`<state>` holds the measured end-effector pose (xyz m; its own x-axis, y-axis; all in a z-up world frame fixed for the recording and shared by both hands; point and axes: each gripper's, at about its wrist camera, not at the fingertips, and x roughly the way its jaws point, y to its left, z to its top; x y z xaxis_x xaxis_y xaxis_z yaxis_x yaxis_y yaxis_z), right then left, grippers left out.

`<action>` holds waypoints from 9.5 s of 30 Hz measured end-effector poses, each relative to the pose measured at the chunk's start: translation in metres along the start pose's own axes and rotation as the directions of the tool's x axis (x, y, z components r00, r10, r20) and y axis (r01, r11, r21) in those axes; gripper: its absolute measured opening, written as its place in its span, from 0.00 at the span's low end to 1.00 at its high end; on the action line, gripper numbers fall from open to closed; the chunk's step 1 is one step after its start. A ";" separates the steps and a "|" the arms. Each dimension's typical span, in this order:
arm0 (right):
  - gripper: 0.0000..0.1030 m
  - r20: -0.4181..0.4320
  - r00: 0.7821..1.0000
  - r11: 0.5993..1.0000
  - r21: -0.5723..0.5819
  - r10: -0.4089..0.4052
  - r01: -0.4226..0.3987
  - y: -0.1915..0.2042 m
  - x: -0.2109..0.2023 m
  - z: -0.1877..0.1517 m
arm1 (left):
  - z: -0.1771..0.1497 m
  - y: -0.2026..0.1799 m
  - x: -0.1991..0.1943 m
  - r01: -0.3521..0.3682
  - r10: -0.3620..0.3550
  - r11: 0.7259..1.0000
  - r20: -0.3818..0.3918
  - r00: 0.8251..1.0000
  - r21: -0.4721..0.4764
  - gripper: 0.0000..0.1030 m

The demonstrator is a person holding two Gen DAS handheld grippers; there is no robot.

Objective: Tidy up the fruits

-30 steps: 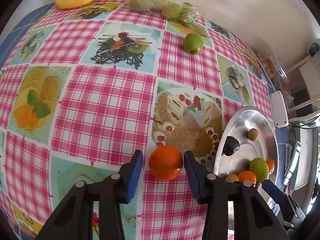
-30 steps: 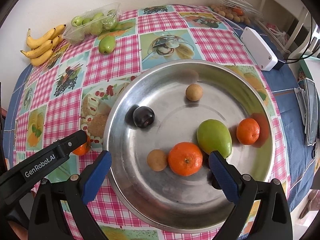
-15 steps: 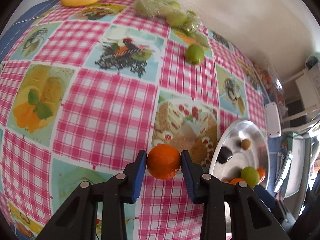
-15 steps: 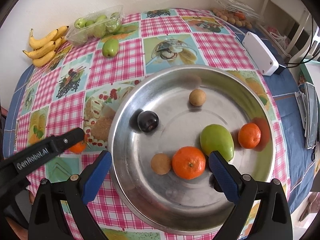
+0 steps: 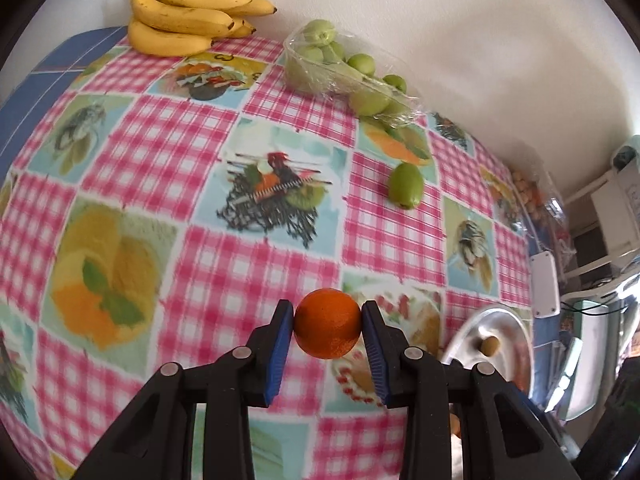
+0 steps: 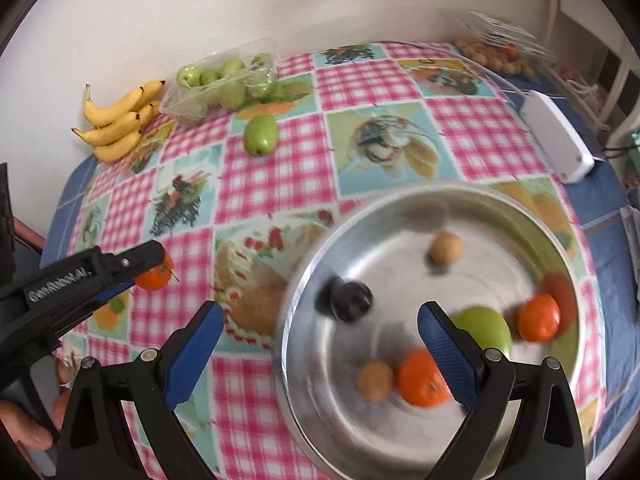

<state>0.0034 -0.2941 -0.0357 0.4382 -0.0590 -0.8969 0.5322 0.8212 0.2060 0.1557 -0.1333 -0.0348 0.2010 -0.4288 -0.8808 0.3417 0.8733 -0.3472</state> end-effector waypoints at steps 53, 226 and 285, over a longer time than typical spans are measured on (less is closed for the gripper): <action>0.37 -0.142 0.990 0.998 -0.058 -0.001 -0.007 0.071 0.091 0.135 | 0.116 0.056 0.032 -0.086 0.085 0.996 -0.054 0.995 -0.012 0.36; 0.94 -0.023 0.991 0.986 0.101 -0.130 0.132 -0.072 -0.037 -0.050 | -0.099 -0.032 -0.015 -0.287 0.282 0.948 0.055 0.958 0.138 1.00; 0.94 0.007 0.992 0.991 0.041 -0.128 0.128 -0.045 -0.060 -0.115 | -0.162 0.021 -0.078 -0.349 0.325 0.925 0.160 0.932 0.150 1.00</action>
<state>-0.1300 -0.2621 -0.0355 0.3713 -0.1677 -0.9132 0.6129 0.7831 0.1054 -0.0015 -0.0443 -0.0259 0.4451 -0.1526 -0.8824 0.3841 0.9227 0.0342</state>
